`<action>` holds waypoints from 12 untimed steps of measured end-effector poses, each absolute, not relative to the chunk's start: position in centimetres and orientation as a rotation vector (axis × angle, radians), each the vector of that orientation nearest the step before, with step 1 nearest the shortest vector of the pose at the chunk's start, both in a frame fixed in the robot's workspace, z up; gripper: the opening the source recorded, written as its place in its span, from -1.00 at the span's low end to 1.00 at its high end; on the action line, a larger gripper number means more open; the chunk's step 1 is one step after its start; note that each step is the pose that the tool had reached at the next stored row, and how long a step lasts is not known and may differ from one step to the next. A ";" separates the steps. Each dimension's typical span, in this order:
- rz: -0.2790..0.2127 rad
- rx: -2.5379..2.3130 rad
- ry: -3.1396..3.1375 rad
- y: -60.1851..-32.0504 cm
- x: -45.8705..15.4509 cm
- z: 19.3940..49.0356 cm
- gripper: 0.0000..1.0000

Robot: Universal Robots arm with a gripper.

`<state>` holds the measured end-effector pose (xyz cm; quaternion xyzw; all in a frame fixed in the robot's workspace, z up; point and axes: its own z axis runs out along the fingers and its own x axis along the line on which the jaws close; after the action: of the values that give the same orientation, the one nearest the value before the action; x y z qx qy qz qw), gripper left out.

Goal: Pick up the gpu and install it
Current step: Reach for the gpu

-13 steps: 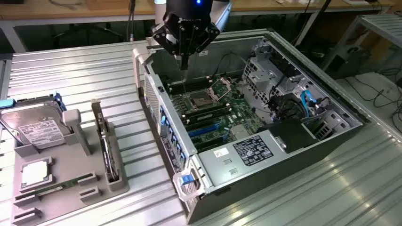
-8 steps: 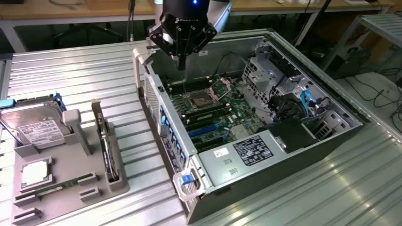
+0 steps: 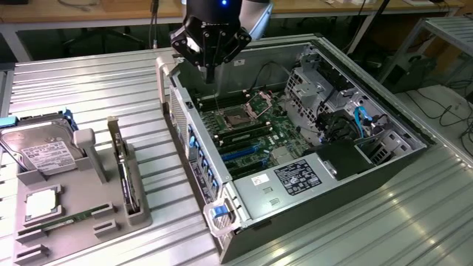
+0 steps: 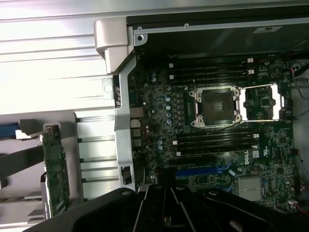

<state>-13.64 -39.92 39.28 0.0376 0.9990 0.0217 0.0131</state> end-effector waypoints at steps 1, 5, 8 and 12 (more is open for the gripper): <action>0.068 0.117 3.113 -39.9 -13.9 39.3 -0.79; 0.068 0.115 3.113 -40.0 -14.5 39.3 -0.79; 0.068 0.115 3.113 -40.0 -14.9 39.2 -0.79; 0.068 0.114 3.113 -40.0 -15.1 39.2 -0.79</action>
<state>-15.13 -39.96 39.22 0.0365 0.9990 0.0217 0.0128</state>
